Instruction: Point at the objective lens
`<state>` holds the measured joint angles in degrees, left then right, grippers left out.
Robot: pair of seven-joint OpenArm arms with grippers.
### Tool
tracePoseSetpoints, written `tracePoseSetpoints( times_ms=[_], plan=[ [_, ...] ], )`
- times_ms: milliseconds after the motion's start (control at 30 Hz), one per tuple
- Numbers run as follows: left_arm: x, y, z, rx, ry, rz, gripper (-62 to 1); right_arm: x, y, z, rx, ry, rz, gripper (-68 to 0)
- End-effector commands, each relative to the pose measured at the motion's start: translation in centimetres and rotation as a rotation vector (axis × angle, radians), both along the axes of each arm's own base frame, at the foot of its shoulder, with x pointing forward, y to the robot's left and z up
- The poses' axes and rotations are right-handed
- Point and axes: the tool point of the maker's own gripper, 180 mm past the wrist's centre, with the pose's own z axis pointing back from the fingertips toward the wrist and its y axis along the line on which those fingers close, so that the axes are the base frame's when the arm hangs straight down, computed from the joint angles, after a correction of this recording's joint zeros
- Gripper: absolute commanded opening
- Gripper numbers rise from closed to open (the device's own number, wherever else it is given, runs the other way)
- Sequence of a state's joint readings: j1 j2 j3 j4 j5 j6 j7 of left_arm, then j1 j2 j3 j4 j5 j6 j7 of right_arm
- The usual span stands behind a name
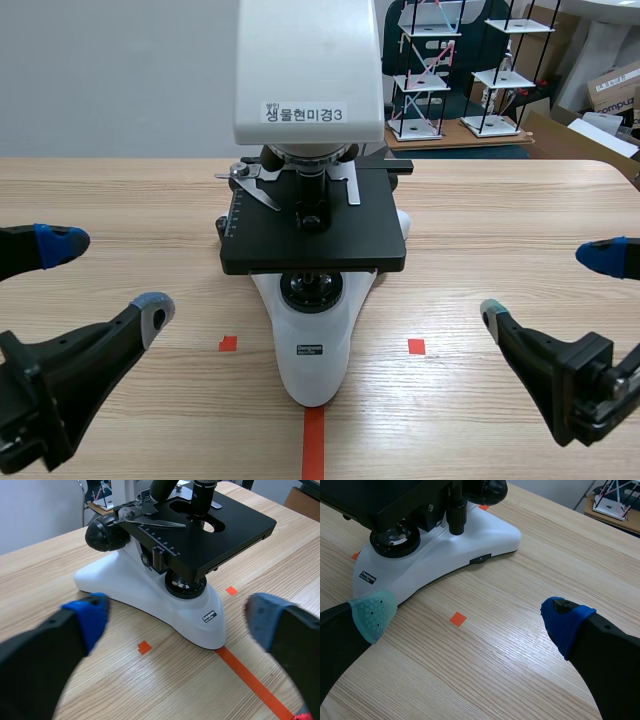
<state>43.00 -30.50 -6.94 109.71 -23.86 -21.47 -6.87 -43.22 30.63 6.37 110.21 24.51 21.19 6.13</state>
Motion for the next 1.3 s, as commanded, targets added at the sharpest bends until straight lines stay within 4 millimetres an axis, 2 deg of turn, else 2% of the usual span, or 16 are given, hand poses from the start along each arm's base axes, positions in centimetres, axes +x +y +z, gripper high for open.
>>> tracePoseSetpoints(
  times_ms=[0,67,233,333,500,767,800,1000,1267],
  plan=[
    [0.0,-0.3,0.6,-0.016,-0.015,-0.006,-15.1,0.3,0.0,0.8,0.010,-0.029,-0.002,-3.3],
    [0.0,-0.3,0.6,-0.016,-0.015,-0.006,-19.2,0.3,0.0,0.7,0.009,-0.027,-0.002,-3.3],
    [0.0,-0.3,0.6,-0.017,-0.015,-0.006,-19.5,0.2,-0.1,0.4,-0.001,-0.012,-0.003,-3.3],
    [0.0,-0.3,0.6,-0.017,-0.015,-0.006,-25.2,0.2,-0.2,0.2,-0.008,-0.001,-0.005,-3.3],
    [0.0,-0.3,0.6,-0.017,-0.015,-0.006,-27.7,0.2,-0.2,0.2,-0.011,-0.001,-0.004,-3.3],
    [0.1,-0.3,0.8,-0.024,-0.024,-0.005,-56.1,0.2,-0.2,0.0,-0.016,0.008,-0.005,-3.3],
    [0.1,-0.3,1.0,-0.029,-0.032,-0.005,-57.5,0.2,-0.2,0.0,-0.016,0.008,-0.005,-3.3],
    [0.9,-1.1,1.9,-0.034,-0.086,-0.031,-57.5,0.2,-0.2,0.0,-0.016,0.008,-0.006,-3.3],
    [1.3,-4.0,3.2,-0.066,-0.147,-0.132,-57.5,0.1,-0.3,-0.3,-0.025,0.021,-0.007,-3.3]
  ],
)
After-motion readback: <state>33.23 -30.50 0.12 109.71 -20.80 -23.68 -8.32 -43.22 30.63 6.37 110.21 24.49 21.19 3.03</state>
